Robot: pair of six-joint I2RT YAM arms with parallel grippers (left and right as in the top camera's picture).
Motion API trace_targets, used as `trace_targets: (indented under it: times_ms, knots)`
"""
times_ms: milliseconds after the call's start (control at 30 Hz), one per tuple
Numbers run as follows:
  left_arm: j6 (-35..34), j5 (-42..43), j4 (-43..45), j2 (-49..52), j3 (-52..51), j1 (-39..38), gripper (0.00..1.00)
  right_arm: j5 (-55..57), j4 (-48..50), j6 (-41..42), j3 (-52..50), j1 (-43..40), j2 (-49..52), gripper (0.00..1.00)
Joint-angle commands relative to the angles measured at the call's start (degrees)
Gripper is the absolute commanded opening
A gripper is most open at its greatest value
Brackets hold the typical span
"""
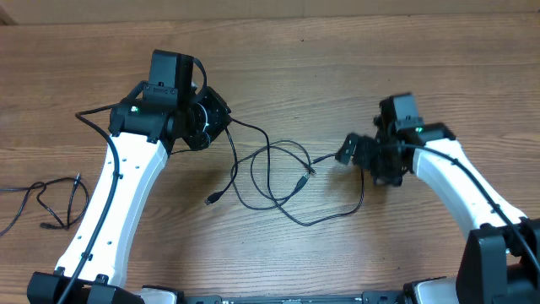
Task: Untangle cables
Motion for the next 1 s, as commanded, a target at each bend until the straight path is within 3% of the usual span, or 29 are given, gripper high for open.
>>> trace_targets:
  times_ms: [0,100,133,233,333,433,733,967]
  knots:
    - [-1.31,-1.20,-0.15,0.52,1.07,-0.15,0.04,-1.33,2.91,-0.02,-4.50,-0.02,-0.79,0.96]
    - [-1.33,-1.18,-0.15,0.52,1.07,-0.15,0.04,-4.59,5.64,-0.07,-7.21,0.00,-0.79,0.84]
    - [-1.49,-1.20,-0.15,0.52,1.07,-0.15,0.04,-5.57,6.25,-0.11,-7.65,0.00,-0.79,0.75]
    - [-2.82,-1.20,-0.20,0.52,1.07,-0.15,0.04,-9.44,8.83,-0.50,-8.57,0.00,-0.79,0.33]
    - [-6.64,-1.22,-0.28,0.57,1.07,-0.15,0.04,-17.97,12.07,-4.61,-8.55,0.04,-0.79,0.13]
    - [-11.65,-1.31,-0.55,0.81,1.07,-0.15,0.04,-30.51,15.37,-10.54,-8.52,0.04,-0.79,0.09]
    - [-26.60,-6.97,-6.93,2.93,1.03,-0.22,0.11,-49.77,18.91,-16.83,-8.41,0.04,-1.79,0.04]
    - [-30.18,-1.99,-7.58,7.87,1.03,-3.08,0.13,-54.95,22.91,-16.55,-8.41,0.48,-2.73,0.04]
